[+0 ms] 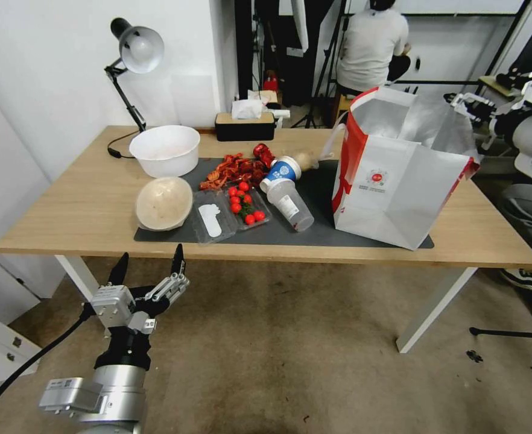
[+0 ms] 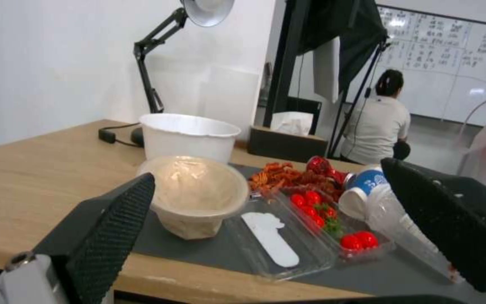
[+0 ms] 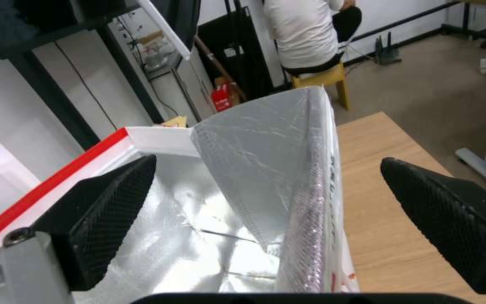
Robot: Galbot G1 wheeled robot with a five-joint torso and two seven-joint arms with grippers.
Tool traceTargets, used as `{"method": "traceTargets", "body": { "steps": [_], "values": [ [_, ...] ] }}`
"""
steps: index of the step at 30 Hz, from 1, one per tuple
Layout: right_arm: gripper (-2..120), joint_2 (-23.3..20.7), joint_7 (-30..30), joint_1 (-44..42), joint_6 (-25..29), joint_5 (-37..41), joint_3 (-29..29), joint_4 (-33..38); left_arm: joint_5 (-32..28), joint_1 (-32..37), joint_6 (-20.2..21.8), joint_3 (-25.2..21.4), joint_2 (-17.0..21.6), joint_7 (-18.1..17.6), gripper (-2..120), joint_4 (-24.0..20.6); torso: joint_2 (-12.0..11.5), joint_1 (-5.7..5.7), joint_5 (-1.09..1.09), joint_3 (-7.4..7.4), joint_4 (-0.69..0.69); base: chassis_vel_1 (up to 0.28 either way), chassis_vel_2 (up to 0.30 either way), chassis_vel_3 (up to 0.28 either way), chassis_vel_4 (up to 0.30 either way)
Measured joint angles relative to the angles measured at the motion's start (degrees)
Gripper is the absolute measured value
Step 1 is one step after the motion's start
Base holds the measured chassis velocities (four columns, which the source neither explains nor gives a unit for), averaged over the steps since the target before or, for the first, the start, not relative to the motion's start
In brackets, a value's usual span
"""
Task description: Pick up the food delivery bag from the floor and place it on the table.
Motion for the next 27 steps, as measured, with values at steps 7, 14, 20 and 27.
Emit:
{"method": "traceTargets", "body": {
  "steps": [7,14,20,27],
  "values": [
    [100,-0.68,-0.45,-1.05,-0.03,0.22,1.18,0.28,0.11,0.16,0.02,0.05,-0.08,0.0,100,-0.12,0.0,0.0,0.0,0.0,0.0,0.0,0.0,0.0,0.0],
    [100,-1.97,-3.08,-4.54,1.75,-1.07,5.01,4.33,0.17,0.07,0.02,0.09,-0.15,0.08,100,-0.31,0.0,0.0,0.0,0.0,0.0,0.0,0.0,0.0,0.0],
    [100,-3.55,-8.94,-9.59,6.2,-10.03,8.07,10.37,0.18,-0.11,0.03,0.11,-0.19,0.2,100,-0.45,0.0,0.0,0.0,-0.01,0.0,0.0,0.0,0.0,0.0],
    [100,-4.24,-14.35,-17.81,11.68,-25.37,10.49,16.69,0.49,-0.29,0.02,0.2,-0.38,-0.51,100,-0.64,0.0,0.0,0.0,0.0,0.0,0.0,0.0,0.0,0.0]
  ]
}}
